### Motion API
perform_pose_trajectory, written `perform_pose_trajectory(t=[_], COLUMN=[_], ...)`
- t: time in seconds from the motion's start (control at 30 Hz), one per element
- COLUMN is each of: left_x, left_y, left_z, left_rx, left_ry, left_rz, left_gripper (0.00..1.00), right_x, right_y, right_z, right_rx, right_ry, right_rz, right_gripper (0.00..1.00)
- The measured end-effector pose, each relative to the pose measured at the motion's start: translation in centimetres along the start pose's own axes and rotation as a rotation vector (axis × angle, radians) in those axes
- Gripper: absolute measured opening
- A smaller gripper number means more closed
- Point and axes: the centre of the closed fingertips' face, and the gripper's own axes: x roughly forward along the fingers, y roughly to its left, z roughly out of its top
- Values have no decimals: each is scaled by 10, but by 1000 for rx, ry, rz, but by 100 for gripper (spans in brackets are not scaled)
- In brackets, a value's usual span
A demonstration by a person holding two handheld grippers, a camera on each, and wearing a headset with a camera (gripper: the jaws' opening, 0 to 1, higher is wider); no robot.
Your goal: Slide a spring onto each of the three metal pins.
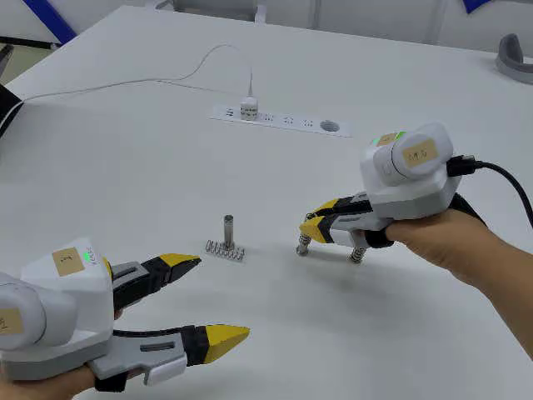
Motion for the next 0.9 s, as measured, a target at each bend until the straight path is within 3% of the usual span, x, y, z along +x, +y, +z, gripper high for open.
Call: perform_pose_trajectory(t=[0.9], left_x=[0], left_y=[2], left_z=[-2], left_rx=[-12], left_ry=[0], left_rz=[7], left_gripper=[65], right_x=[12], right_y=[-2], right_z=[-18], right_rx=[-19], right_ry=[60], right_rz=[-23], right_gripper=[14])
